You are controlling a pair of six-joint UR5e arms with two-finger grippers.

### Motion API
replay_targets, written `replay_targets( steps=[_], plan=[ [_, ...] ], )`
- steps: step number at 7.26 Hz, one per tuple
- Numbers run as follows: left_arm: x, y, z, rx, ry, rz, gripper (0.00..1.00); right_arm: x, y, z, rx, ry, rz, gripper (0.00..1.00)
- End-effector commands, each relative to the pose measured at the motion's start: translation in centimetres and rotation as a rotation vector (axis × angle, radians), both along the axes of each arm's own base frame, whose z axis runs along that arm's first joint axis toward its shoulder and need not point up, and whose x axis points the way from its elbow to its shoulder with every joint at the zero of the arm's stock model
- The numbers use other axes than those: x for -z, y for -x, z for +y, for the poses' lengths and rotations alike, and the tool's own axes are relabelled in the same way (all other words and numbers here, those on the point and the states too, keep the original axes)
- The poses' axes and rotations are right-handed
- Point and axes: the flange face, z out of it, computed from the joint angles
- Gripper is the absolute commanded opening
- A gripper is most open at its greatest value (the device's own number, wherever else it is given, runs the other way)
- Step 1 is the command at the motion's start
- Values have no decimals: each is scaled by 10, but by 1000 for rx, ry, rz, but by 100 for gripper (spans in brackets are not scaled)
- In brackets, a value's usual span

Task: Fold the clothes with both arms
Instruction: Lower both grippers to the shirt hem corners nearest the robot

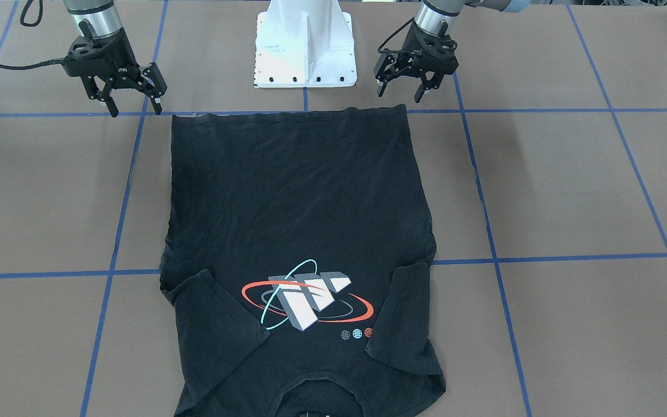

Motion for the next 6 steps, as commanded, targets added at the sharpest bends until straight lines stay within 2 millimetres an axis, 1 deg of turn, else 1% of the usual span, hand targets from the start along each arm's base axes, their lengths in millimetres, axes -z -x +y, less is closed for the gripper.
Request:
replay_targets(
  steps=[1,3,5,6],
  plan=[
    [-24,-18,7,-4,22,-48,95,0,0,0,-1,-2,-1,100],
    [-28,-20,7,-4,23,-55,85,2,0,0,-1,-2,-4,100],
    [-41,-28,7,-6,27,-82,77,2,0,0,-1,-2,-4,100],
    [-41,-30,10,-13,28,-82,74,3,0,0,-1,-3,-7,100]
  ],
)
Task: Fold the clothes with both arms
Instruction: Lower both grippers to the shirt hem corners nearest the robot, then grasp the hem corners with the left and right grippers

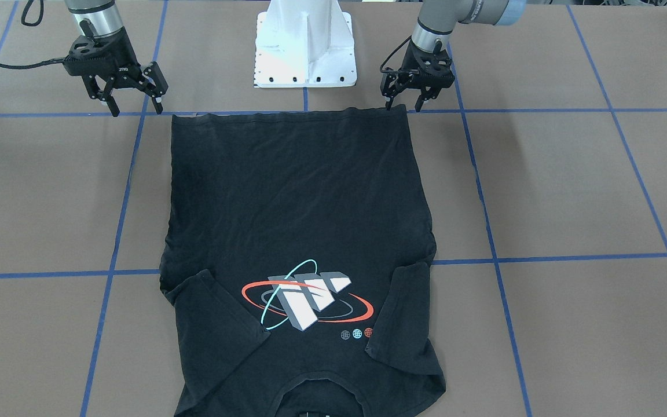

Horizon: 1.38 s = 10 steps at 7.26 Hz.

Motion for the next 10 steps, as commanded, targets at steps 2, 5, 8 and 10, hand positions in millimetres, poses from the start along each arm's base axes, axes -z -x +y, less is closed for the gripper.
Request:
replay_targets(
  steps=[2,5,8,10],
  plan=[
    [-4,-14,9,-21,2,-7,70,2,-1,0,0,-1,-4,100],
    [-5,-14,9,-21,2,-10,57,2,-1,0,-2,-1,-4,100],
    [-2,-12,8,-19,3,-4,0,6,-3,-1,-3,-3,-11,100],
    [8,-5,7,-16,0,17,0,6,-2,0,-3,-4,-11,100]
  ],
)
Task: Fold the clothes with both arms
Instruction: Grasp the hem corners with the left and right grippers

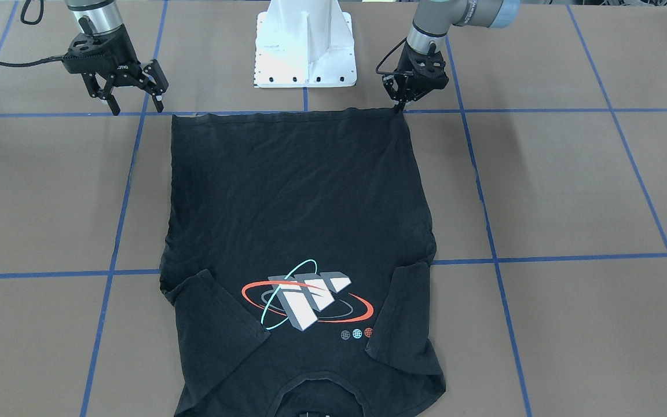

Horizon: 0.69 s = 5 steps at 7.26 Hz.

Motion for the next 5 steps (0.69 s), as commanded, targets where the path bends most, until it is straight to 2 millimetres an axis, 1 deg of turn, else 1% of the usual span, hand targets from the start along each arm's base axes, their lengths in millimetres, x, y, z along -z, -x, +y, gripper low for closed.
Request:
replay_targets(
  steps=[1,2,3,4,5],
  plan=[
    [11,7,-3,6,-2,23,0,-1,1,1,3,0,2,100],
    [12,9,-6,13,-3,24,0,-3,3,4,5,7,4,100],
    [18,13,-6,15,-5,38,0,-7,11,16,-23,43,-8,100],
    [23,18,-6,16,-7,48,0,-18,21,38,-62,26,6,100],
    [22,19,-7,35,-22,43,0,-32,35,54,-86,29,11,99]
  ],
)
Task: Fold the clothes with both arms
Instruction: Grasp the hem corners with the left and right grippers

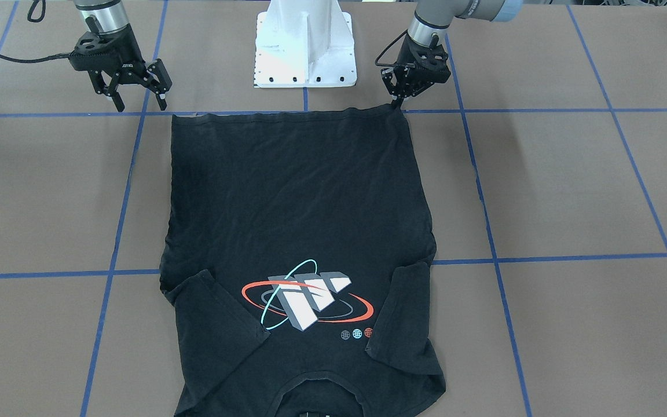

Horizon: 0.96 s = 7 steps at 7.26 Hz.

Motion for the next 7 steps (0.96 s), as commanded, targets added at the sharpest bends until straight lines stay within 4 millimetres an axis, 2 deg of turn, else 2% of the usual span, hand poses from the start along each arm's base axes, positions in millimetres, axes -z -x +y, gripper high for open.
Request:
replay_targets(
  steps=[1,2,3,4,5,7],
  plan=[
    [3,5,-3,23,-16,4,0,-24,30,36,-56,-22,5,96],
    [3,5,-3,27,-18,4,0,-23,36,42,-57,-41,0,79],
    [5,6,-5,46,-31,5,0,-24,49,43,-53,-42,-6,68],
    [6,8,-5,51,-35,8,0,-19,60,44,-52,-42,-19,66],
    [6,9,-5,51,-35,8,0,-25,64,47,-45,-42,-9,66],
    [7,8,-5,50,-35,10,0,-26,73,48,-50,-49,-11,56]
  ],
)
